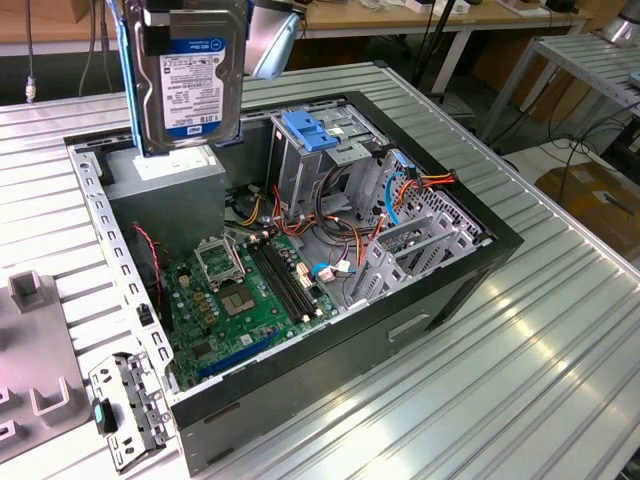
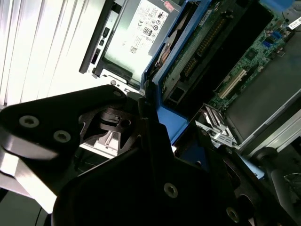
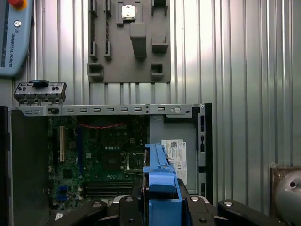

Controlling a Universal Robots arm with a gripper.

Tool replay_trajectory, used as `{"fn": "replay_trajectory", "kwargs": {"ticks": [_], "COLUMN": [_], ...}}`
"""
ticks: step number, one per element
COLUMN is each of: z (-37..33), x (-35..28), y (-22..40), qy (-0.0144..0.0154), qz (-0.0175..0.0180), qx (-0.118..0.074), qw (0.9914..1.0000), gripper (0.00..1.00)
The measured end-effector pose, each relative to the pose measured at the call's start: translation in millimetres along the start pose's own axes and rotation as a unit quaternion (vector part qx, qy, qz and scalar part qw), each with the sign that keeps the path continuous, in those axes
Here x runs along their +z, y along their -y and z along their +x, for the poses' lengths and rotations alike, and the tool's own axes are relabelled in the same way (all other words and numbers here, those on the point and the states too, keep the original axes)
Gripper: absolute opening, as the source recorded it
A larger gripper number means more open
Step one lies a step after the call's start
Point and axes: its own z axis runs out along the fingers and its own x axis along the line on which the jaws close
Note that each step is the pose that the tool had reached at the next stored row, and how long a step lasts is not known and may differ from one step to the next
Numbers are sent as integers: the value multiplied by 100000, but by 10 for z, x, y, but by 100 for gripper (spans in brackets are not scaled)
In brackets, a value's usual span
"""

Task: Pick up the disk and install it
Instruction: 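Pick up the disk, then insert the disk into the insertion slot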

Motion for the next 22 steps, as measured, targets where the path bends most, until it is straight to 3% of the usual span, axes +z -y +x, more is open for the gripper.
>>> {"fn": "replay_trajectory", "kwargs": {"ticks": [4,8,22], "z": [-2,0,0], "x": [-1,0,0], "y": [93,143,170], "qy": [-138,-200,-316], "qz": [0,3,5], "qx": [2,3,9], "qw": [100000,100000,100000], "gripper": [37,37,37]}}
